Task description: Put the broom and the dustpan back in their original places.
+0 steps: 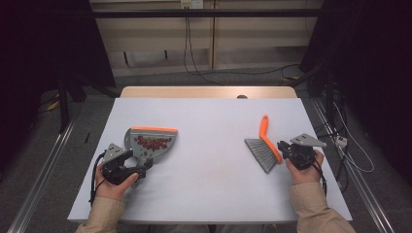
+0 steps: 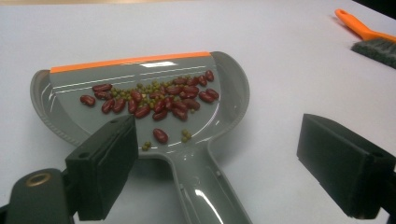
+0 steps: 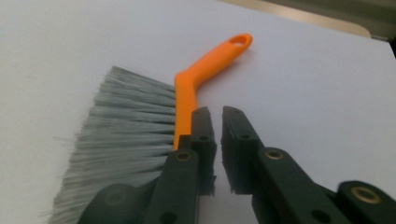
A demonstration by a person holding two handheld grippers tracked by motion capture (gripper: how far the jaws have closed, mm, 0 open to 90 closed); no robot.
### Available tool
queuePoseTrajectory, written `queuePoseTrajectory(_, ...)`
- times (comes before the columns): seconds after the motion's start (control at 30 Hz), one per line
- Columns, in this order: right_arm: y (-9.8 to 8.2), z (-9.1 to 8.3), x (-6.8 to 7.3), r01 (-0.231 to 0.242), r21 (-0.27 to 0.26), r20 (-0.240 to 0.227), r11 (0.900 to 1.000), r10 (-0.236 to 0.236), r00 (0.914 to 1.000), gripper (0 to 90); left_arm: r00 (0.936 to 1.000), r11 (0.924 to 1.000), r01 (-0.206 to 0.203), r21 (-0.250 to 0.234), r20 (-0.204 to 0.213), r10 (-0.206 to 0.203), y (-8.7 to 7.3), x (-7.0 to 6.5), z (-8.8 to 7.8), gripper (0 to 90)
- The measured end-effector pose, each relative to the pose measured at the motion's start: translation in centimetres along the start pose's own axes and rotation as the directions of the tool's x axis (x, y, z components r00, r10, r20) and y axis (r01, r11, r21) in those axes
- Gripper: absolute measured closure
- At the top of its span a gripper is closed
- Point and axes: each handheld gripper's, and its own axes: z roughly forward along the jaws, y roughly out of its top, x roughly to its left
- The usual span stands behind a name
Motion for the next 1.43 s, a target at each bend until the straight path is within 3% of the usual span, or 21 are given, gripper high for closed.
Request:
queuePoseTrajectory(0.2,-0.4,0.6,0.3,0.035,0.075,-0.003,0.997,-0.035,0.9994,90.0,0.9999,1.0,-0.007,-0.004,0.016,0.007,0.0,-0.1,0.0,12.4)
queuePoseTrajectory(0.27,-0.4,0.5,0.5,0.041,0.077,-0.012,0.996,-0.04,0.9991,90.0,0.9998,1.0,-0.005,-0.007,0.02,0.005,0.0,-0.1,0.0,12.3)
queuePoseTrajectory(0.3,-0.5,0.6,0.7,0.047,0.088,-0.02,0.995,-0.045,0.9988,90.0,0.9997,0.9999,-0.006,-0.01,0.023,0.006,0.1,-0.1,-0.1,12.3)
queuePoseTrajectory(0.4,-0.7,0.4,1.5,0.021,0.086,-0.102,0.996,-0.012,0.9947,90.0,0.9997,0.9998,-0.009,-0.019,0.024,0.009,0.1,-0.2,-0.1,12.0)
queuePoseTrajectory(0.43,-0.7,0.3,1.8,0.034,0.078,-0.086,0.996,-0.027,0.996,89.5,0.9996,0.9997,-0.018,-0.018,0.02,0.018,0.1,-0.1,-0.1,11.9)
queuePoseTrajectory(0.47,-0.6,0.0,2.0,0.039,0.056,-0.056,0.998,-0.036,0.9978,87.2,0.9995,0.9996,-0.019,-0.021,0.024,0.02,0.1,-0.1,-0.2,11.2)
queuePoseTrajectory(0.57,-0.3,-0.6,2.1,-0.016,-0.009,-0.074,1.0,0.015,0.9971,74.0,0.9986,0.9993,-0.026,-0.027,0.046,0.027,0.0,-0.1,-0.4,10.2)
queuePoseTrajectory(0.7,-0.4,-1.1,3.2,-0.024,-0.053,-0.155,0.998,0.016,0.9877,59.4,0.9962,0.9989,-0.032,-0.033,0.08,0.035,-0.1,-0.1,-0.5,8.4)
queuePoseTrajectory(0.87,-0.6,-1.4,3.9,-0.065,-0.078,-0.21,0.995,0.047,0.9765,42.1,0.9927,0.9972,-0.035,-0.066,0.113,0.042,-0.1,-0.2,-0.8,7.1)
queuePoseTrajectory(0.97,-0.8,-1.7,4.2,-0.085,-0.079,-0.24,0.993,0.064,0.9687,35.5,0.9913,0.9968,-0.038,-0.07,0.123,0.047,-0.3,-0.1,-0.8,6.6)
queuePoseTrajectory(1.13,-1.3,-2.2,4.6,-0.078,-0.085,-0.284,0.993,0.051,0.9575,25.9,0.988,0.9963,-0.046,-0.073,0.144,0.056,-0.5,-0.3,-0.9,6.5)
queuePoseTrajectory(1.43,-1.9,-2.7,4.8,-0.063,-0.083,-0.298,0.995,0.035,0.954,19.5,0.9858,0.9948,-0.047,-0.091,0.156,0.061,-0.5,-0.4,-0.9,6.5)
